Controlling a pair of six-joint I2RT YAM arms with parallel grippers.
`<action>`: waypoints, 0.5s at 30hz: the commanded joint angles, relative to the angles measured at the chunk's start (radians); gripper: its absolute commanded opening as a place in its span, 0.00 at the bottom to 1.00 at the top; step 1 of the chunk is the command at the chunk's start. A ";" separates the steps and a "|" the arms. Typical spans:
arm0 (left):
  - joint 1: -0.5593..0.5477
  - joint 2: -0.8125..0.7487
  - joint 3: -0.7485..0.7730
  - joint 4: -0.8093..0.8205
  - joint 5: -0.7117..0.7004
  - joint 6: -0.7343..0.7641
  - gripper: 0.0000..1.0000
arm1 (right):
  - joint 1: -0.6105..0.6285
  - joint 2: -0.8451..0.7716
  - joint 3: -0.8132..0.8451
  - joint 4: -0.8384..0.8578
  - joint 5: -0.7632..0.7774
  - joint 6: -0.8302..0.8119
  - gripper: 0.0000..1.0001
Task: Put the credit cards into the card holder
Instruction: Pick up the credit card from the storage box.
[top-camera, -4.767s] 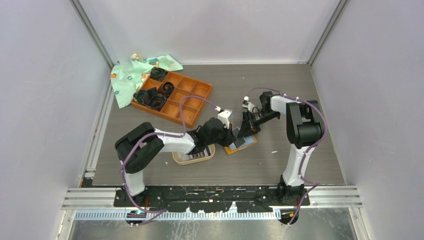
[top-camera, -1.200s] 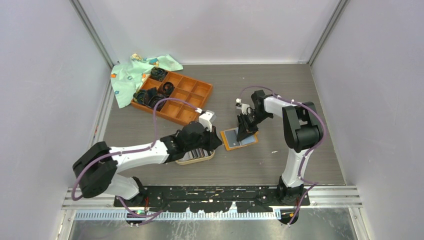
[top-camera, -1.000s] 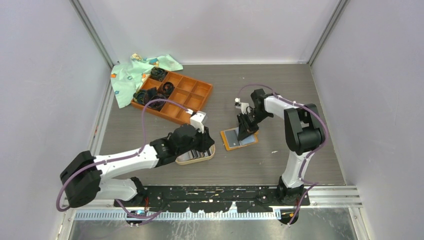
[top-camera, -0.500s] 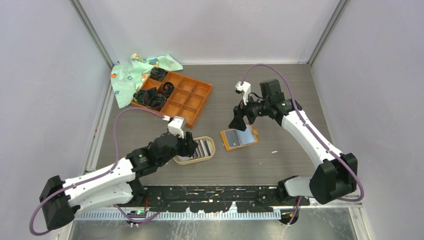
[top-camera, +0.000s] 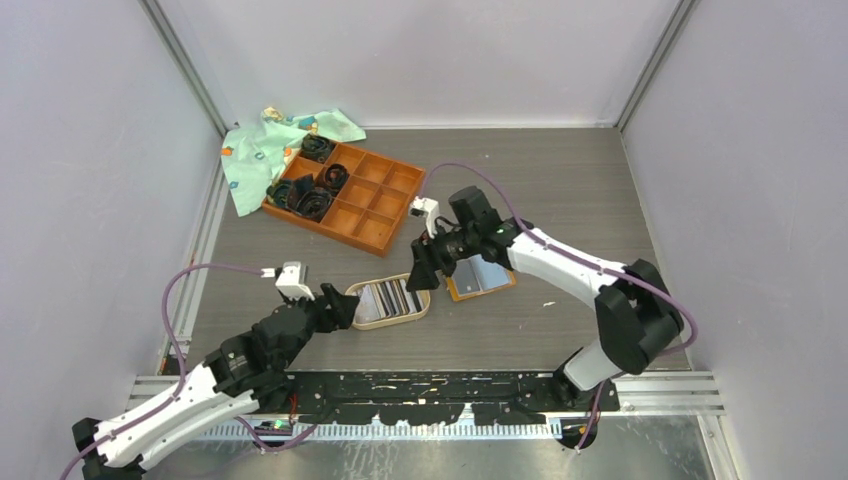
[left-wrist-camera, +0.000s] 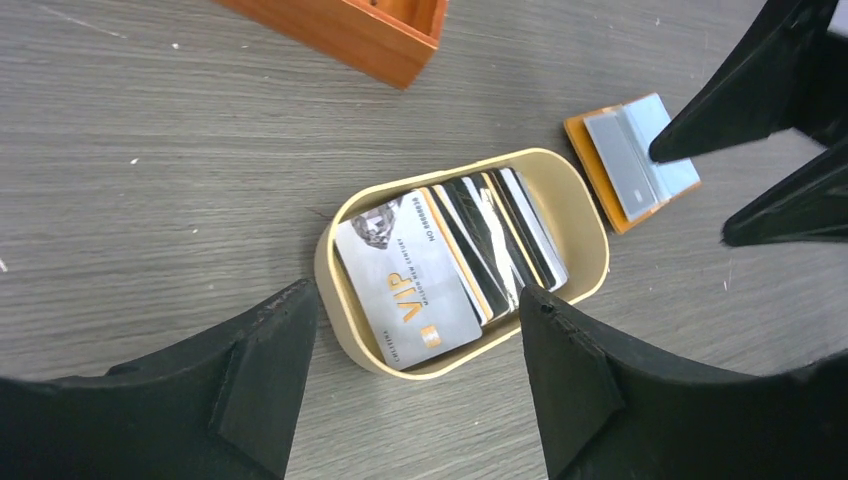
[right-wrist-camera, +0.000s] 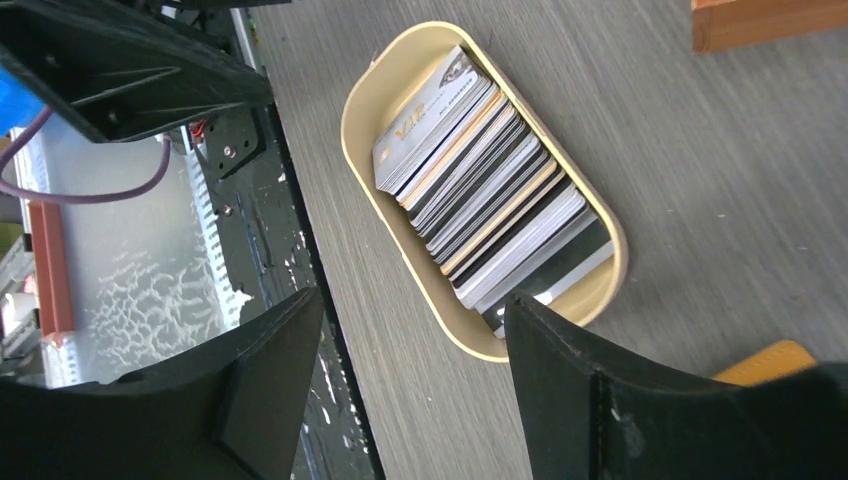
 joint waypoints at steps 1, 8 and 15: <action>0.007 -0.047 -0.007 -0.065 -0.103 -0.059 0.73 | 0.067 0.068 0.021 0.128 0.085 0.165 0.71; 0.007 0.077 0.018 -0.058 -0.110 -0.088 0.69 | 0.131 0.173 0.025 0.171 0.257 0.331 0.70; 0.007 0.206 0.023 -0.005 -0.097 -0.112 0.66 | 0.153 0.205 0.033 0.160 0.396 0.414 0.69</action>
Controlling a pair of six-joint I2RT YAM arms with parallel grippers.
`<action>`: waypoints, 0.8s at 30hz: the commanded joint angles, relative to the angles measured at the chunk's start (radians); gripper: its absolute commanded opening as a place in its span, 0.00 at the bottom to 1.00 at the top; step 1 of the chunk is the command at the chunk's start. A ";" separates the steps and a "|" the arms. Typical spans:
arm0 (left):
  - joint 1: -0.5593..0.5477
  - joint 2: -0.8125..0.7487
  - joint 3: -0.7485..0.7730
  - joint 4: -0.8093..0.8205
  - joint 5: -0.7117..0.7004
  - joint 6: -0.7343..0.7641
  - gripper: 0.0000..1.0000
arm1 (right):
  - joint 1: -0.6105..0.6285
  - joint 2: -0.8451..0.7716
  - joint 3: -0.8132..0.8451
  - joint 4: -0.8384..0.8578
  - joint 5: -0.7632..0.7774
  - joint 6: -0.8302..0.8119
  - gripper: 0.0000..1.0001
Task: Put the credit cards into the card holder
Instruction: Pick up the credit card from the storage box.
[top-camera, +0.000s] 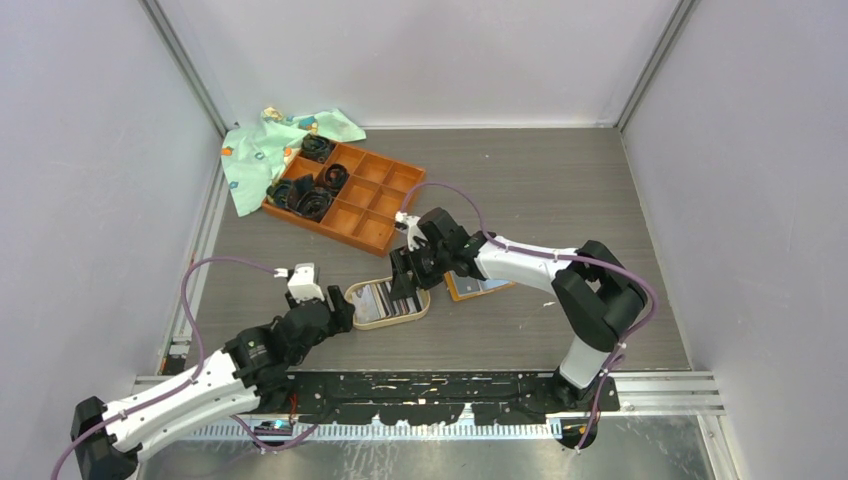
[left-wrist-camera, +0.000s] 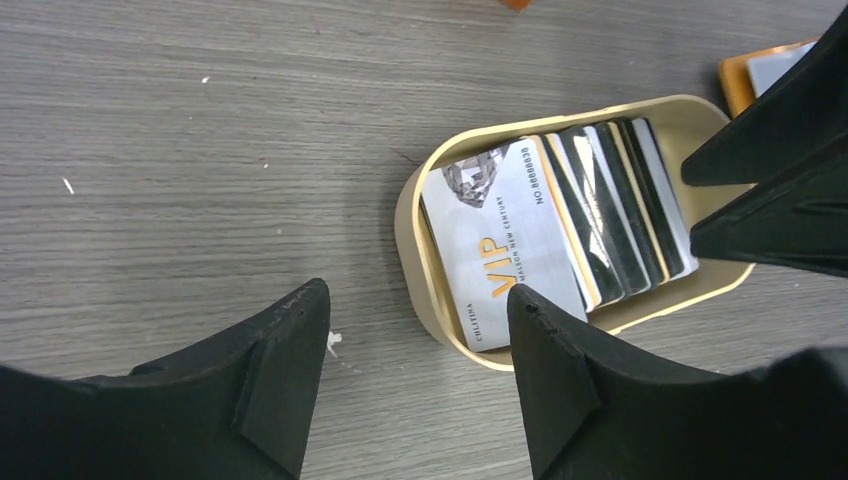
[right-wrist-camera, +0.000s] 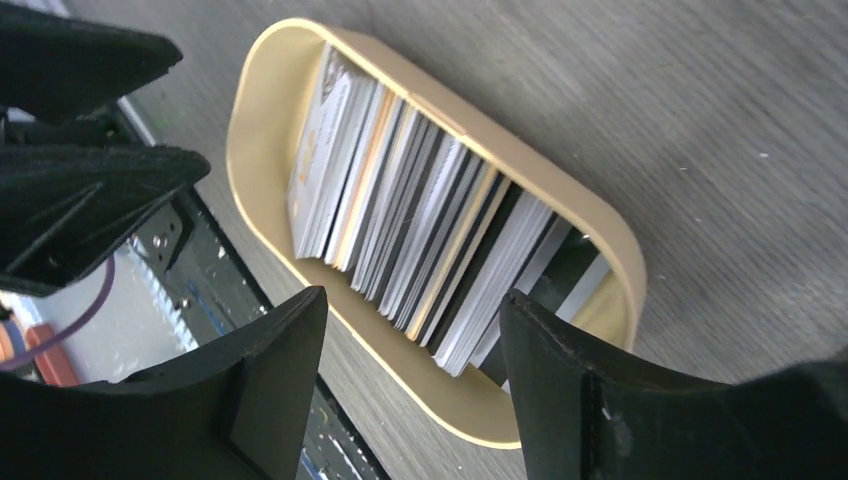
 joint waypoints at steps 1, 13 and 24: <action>0.003 0.045 0.029 0.069 -0.027 -0.030 0.65 | 0.012 0.009 0.037 0.032 0.133 0.083 0.69; 0.003 0.052 -0.019 0.155 0.020 -0.057 0.54 | 0.022 0.048 0.051 0.027 0.117 0.165 0.67; 0.003 0.123 -0.017 0.201 0.051 -0.055 0.50 | 0.022 0.032 0.032 0.105 -0.024 0.224 0.60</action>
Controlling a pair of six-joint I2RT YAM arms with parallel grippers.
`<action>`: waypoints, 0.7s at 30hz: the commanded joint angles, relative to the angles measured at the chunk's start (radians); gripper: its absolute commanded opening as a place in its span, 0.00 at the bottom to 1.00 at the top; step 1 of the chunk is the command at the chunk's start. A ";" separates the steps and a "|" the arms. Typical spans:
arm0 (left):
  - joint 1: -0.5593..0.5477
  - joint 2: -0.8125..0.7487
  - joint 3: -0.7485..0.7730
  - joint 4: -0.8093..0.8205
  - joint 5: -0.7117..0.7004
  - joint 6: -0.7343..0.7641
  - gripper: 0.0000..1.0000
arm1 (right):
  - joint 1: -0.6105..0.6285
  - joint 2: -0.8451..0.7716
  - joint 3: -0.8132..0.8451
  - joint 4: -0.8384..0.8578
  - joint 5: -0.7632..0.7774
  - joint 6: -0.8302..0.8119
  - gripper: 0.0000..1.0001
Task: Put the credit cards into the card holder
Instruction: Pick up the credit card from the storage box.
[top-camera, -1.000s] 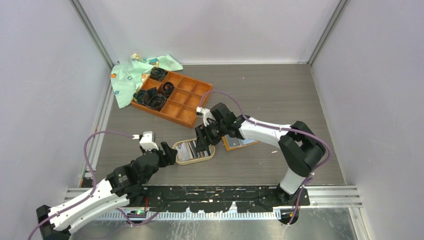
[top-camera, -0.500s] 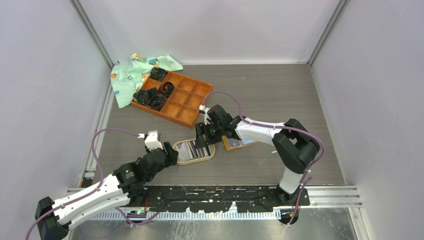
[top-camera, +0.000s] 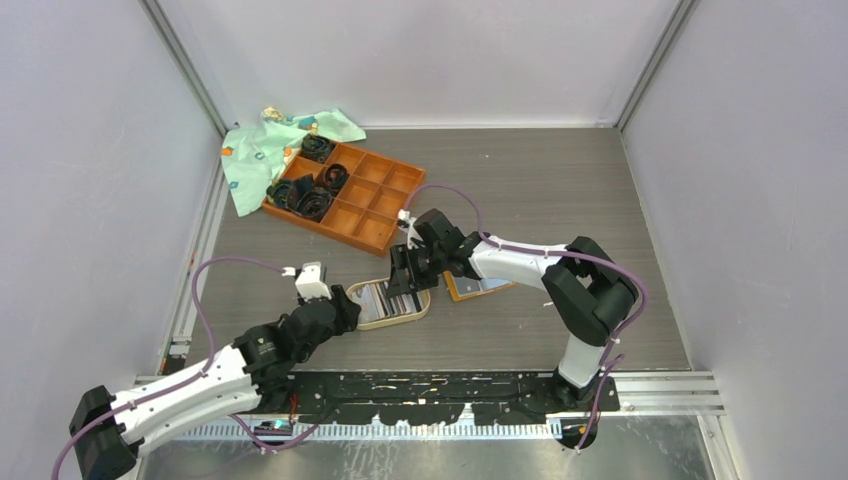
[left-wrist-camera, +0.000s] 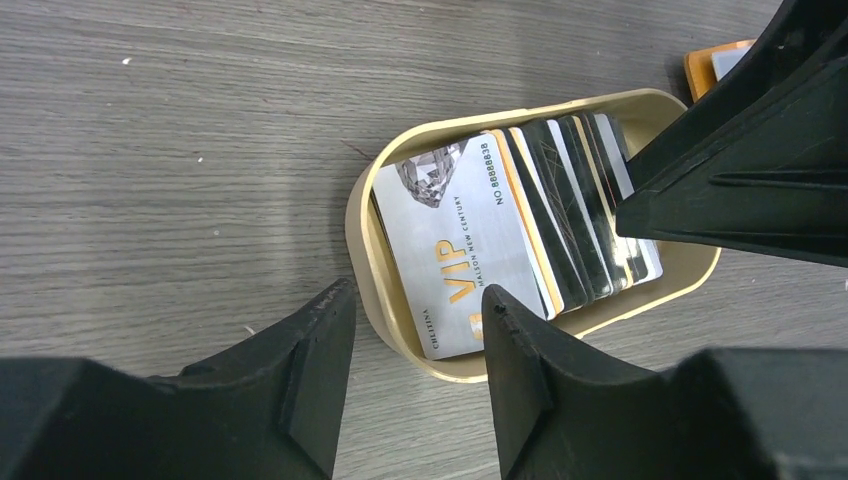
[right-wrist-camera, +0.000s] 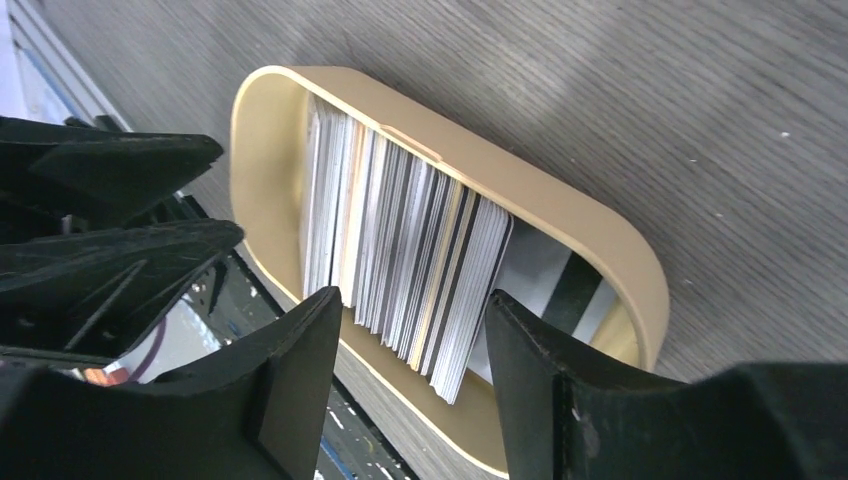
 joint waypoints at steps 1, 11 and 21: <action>0.002 0.025 0.004 0.080 0.004 -0.008 0.50 | 0.005 -0.018 0.014 0.091 -0.105 0.043 0.60; 0.002 0.062 0.001 0.123 0.025 0.004 0.48 | -0.010 0.037 -0.005 0.138 -0.171 0.105 0.55; 0.002 0.076 -0.003 0.143 0.039 0.007 0.47 | -0.011 0.085 -0.008 0.207 -0.232 0.155 0.54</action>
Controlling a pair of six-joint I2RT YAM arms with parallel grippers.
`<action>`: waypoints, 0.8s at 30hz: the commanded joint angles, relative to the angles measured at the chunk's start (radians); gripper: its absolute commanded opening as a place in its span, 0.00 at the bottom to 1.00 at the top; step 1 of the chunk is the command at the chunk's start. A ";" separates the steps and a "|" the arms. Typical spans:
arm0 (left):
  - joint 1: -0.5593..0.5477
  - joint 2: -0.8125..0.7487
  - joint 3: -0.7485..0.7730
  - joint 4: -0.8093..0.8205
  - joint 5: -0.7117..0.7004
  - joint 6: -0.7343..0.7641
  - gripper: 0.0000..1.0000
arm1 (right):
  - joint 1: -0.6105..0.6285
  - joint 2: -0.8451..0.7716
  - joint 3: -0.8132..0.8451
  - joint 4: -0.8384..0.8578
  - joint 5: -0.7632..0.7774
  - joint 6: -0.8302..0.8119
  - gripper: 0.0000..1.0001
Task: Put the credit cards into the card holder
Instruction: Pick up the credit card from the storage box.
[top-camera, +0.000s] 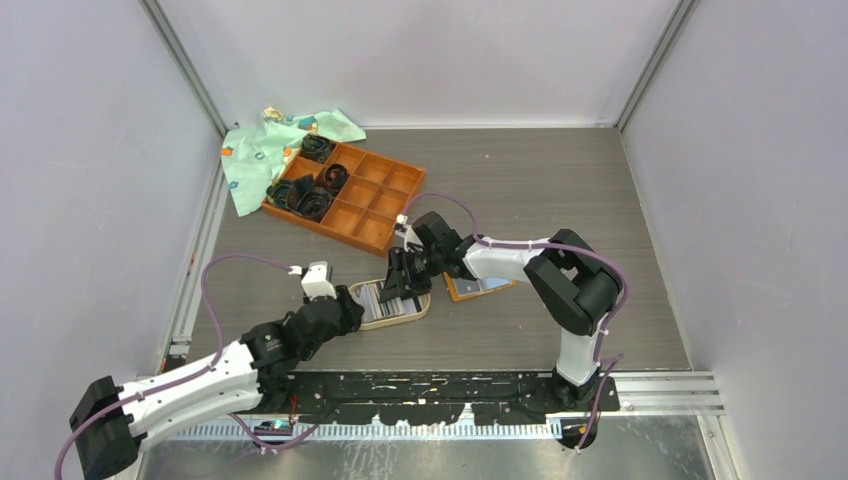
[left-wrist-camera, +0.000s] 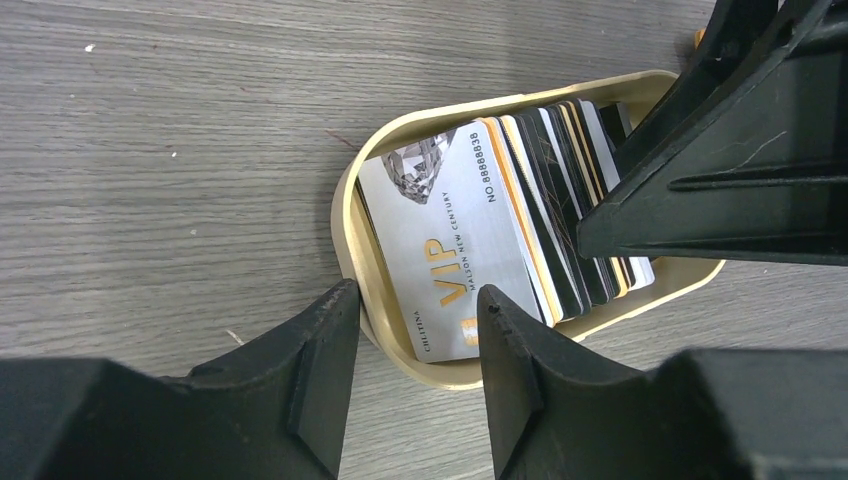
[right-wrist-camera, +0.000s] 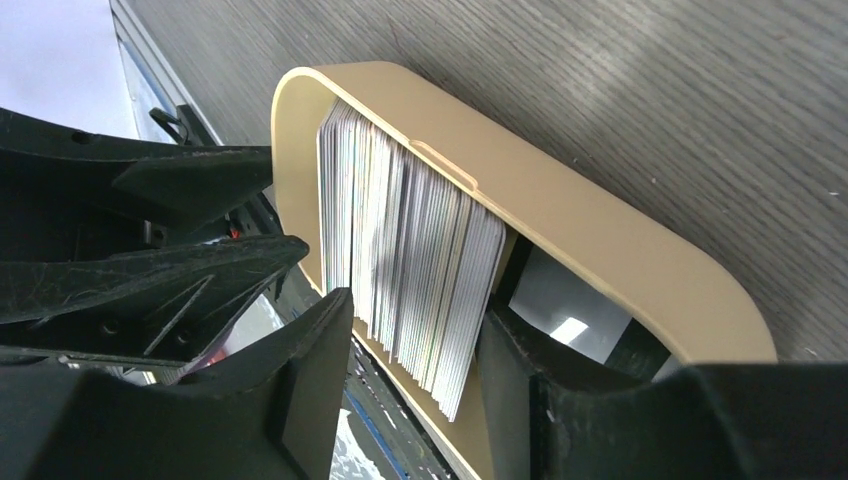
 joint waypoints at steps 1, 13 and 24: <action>0.001 0.004 -0.004 0.085 0.008 0.005 0.47 | 0.004 0.000 0.001 0.086 -0.068 0.040 0.56; 0.003 0.016 -0.004 0.101 0.022 0.009 0.46 | 0.000 0.043 0.033 0.093 -0.113 0.063 0.55; 0.003 -0.009 -0.005 0.096 0.025 0.013 0.46 | -0.044 -0.006 0.045 0.061 -0.149 0.036 0.49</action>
